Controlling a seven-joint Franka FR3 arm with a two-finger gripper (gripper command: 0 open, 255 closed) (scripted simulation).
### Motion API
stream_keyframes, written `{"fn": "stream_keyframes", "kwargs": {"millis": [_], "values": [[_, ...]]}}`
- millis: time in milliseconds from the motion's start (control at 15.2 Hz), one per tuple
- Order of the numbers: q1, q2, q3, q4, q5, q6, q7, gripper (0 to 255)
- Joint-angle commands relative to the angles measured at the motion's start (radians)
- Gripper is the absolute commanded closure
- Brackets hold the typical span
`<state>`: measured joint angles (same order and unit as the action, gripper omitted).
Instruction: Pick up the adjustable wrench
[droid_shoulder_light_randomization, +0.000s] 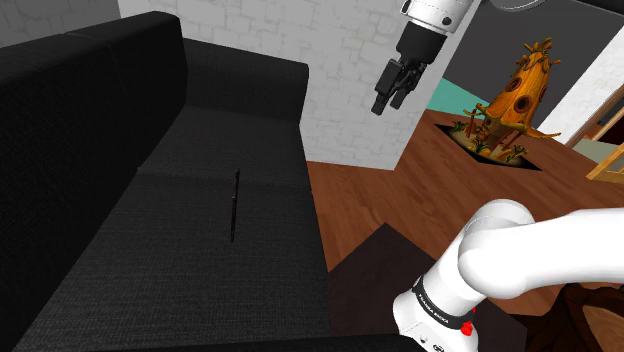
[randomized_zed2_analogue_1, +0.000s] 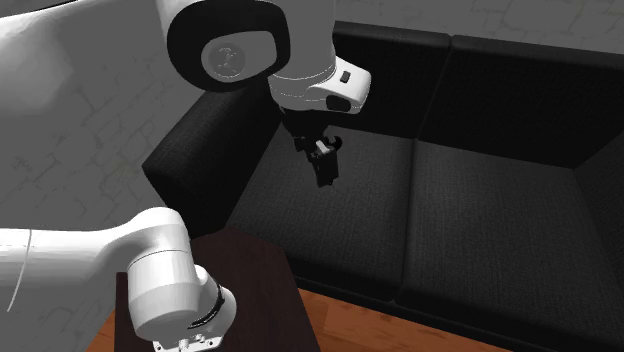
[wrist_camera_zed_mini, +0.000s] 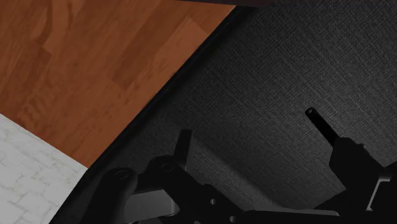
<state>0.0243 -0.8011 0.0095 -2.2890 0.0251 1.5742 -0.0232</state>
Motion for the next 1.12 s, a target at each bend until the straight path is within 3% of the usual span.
{"fn": "stream_keyframes", "kwargs": {"millis": [0,594,1056], "values": [[0.0,0.0,0.0,0.0,0.0,0.0,0.0,0],[-0.023,0.236,0.199,0.063,0.125,0.081,0.375,0],[-0.042,0.488,0.322,0.19,0.167,0.149,0.66,0]]}}
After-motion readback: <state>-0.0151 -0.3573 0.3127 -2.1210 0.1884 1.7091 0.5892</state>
